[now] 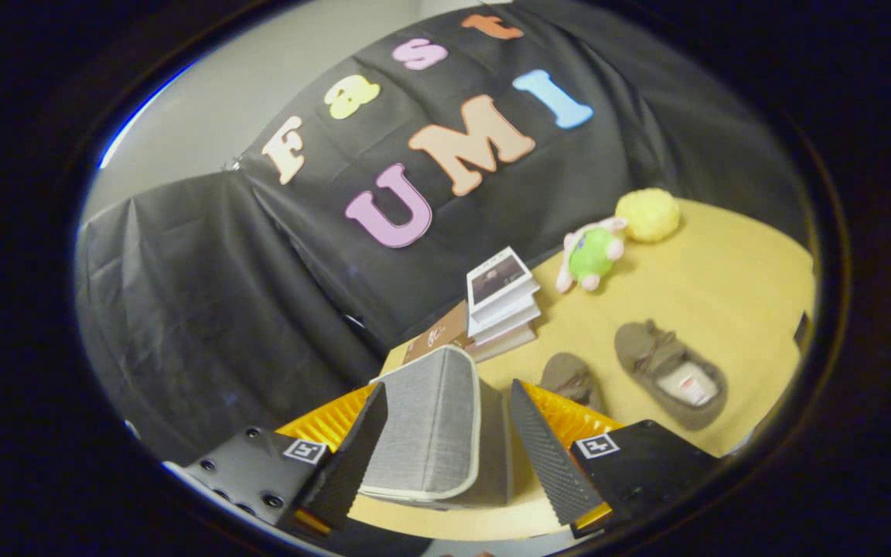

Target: Open the storage box then place both shoes into the box .Put the left shoe in first, then the right shoe, with the right side of both shoes facing outward in a uniform manner.

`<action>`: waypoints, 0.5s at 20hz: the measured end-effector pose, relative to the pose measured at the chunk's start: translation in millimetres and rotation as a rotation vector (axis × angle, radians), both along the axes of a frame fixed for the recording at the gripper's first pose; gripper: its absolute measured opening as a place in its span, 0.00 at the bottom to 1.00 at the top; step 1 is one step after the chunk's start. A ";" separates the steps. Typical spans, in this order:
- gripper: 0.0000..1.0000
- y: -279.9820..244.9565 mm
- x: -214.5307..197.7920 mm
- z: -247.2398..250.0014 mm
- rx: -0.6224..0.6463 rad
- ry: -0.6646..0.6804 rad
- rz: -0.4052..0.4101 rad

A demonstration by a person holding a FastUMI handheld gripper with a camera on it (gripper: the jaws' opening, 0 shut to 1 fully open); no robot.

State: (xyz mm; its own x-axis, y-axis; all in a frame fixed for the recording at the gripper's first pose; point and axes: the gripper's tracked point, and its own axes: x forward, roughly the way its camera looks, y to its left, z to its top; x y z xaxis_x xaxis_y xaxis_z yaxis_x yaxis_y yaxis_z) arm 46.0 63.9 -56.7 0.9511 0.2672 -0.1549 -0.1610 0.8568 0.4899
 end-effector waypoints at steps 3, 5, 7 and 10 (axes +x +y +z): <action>1.00 1.0 2.2 -26.3 0.120 0.090 0.010; 1.00 2.3 2.1 -42.4 0.177 0.137 0.012; 1.00 4.3 3.1 -57.5 0.249 0.190 0.015; 1.00 17.4 3.4 -75.7 0.388 0.266 0.048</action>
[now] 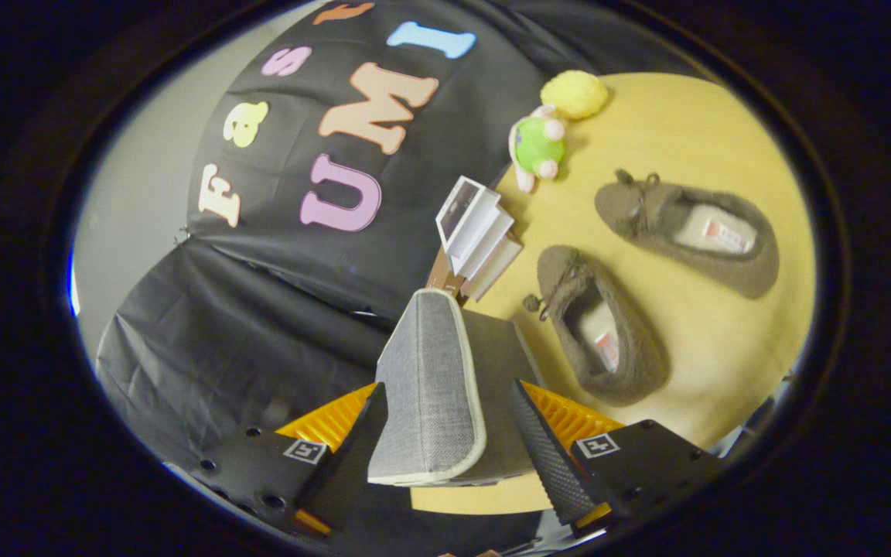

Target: Open the storage box then place both shoes into the box .Put the left shoe in first, then the right shoe, with the right side of both shoes facing outward in a uniform manner.

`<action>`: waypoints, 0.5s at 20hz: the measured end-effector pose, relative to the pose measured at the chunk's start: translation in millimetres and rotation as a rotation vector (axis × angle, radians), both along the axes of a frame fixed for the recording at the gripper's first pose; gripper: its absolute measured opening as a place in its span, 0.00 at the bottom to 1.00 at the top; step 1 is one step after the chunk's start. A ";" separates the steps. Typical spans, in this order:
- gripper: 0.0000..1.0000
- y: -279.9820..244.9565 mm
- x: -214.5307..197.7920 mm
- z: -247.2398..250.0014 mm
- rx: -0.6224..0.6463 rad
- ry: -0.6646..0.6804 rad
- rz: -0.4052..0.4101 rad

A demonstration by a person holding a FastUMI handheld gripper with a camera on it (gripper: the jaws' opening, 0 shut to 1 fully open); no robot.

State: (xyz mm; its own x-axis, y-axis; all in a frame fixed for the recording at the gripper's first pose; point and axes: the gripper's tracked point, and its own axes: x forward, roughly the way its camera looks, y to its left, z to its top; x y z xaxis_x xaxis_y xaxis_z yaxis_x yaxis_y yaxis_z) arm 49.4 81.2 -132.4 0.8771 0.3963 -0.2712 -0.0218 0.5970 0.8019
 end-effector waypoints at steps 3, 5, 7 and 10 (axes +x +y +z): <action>1.00 8.1 -1.6 -16.7 0.098 0.066 0.013; 1.00 13.0 -3.5 -23.4 0.138 0.091 0.021; 0.99 17.9 -4.8 -26.8 0.179 0.111 0.034; 0.99 25.5 -6.0 -29.1 0.267 0.140 0.049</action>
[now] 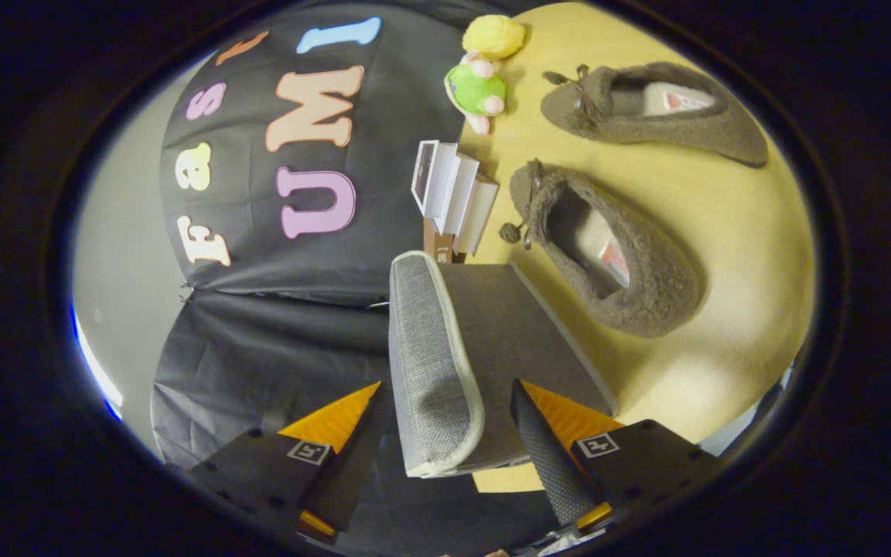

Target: Open the storage box then place both shoes into the box .Put the left shoe in first, then the right shoe, with the right side of both shoes facing outward in a uniform manner.

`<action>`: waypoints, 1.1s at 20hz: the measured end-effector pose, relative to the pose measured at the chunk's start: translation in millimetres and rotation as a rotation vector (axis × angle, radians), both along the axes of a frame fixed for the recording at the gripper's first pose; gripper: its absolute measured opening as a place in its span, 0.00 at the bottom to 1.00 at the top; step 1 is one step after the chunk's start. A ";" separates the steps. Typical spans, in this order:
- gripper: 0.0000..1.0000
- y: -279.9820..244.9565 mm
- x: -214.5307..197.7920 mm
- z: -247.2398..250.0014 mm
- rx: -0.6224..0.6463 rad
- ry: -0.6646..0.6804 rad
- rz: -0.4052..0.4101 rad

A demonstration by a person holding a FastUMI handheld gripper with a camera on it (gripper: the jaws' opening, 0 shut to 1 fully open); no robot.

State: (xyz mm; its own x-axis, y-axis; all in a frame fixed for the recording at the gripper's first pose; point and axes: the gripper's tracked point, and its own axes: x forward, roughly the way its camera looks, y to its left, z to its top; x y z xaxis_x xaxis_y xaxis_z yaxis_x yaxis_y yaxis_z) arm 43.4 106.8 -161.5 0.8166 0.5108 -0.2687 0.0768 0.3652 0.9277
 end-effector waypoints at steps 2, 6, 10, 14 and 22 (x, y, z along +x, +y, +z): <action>0.90 0.3 1.5 4.9 0.063 0.005 -0.006; 0.57 2.1 2.4 7.8 0.069 0.005 0.017; 0.24 -9.5 -0.9 8.6 0.025 -0.008 0.006; 0.07 -10.4 -2.1 24.9 -0.004 -0.052 -0.003; 0.04 25.0 -18.9 102.9 -0.082 -0.228 0.084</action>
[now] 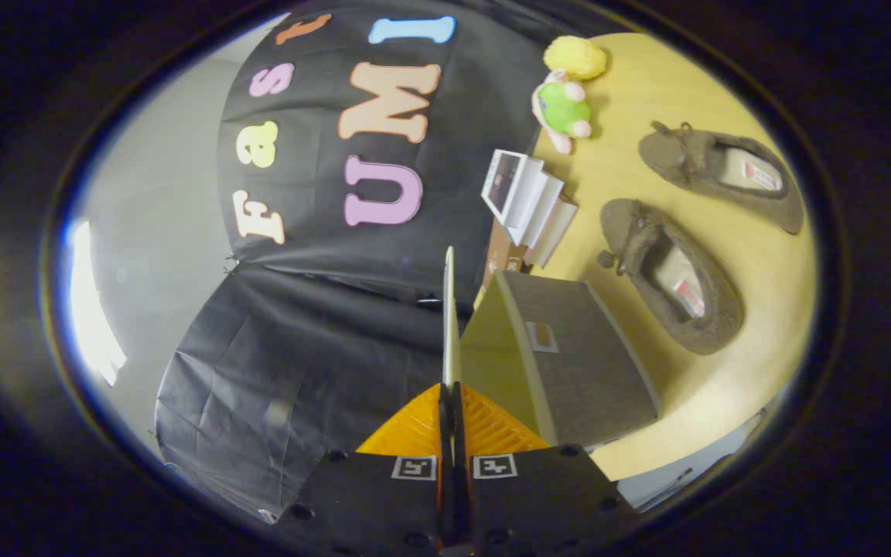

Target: Open the storage box then place both shoes into the box .Put the left shoe in first, then the right shoe, with the right side of both shoes facing outward in a uniform manner.

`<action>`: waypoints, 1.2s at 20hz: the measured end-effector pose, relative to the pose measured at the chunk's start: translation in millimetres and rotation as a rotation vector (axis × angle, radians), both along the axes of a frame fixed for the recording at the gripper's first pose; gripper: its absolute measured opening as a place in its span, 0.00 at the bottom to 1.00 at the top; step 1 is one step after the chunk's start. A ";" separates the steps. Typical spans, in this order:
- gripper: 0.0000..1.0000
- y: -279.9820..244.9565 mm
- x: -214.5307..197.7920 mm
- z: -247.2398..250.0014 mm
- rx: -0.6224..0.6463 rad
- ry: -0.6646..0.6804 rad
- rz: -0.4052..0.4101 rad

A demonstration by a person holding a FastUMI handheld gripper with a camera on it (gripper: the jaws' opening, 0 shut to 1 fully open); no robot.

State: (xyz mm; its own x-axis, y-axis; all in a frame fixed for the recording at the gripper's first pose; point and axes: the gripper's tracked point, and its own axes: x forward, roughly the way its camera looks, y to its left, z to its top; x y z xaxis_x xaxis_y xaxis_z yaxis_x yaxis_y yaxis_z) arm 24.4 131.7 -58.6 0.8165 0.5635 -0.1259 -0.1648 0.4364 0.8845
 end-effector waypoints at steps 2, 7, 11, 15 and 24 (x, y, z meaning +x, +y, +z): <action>0.04 17.9 -3.9 18.3 -0.020 -0.038 0.031; 0.06 72.7 -17.8 57.5 -0.126 -0.131 0.139; 0.07 115.1 -21.9 67.7 -0.197 -0.177 0.212; 0.06 154.0 -24.5 70.3 -0.210 -0.189 0.256; 0.06 233.8 -44.6 43.3 -0.334 -0.209 0.388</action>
State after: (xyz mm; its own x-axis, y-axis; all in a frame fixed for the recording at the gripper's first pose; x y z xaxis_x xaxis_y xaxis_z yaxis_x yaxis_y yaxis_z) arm -20.2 365.5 -15.4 0.5833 0.7856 -0.2065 -0.5270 0.5595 0.6397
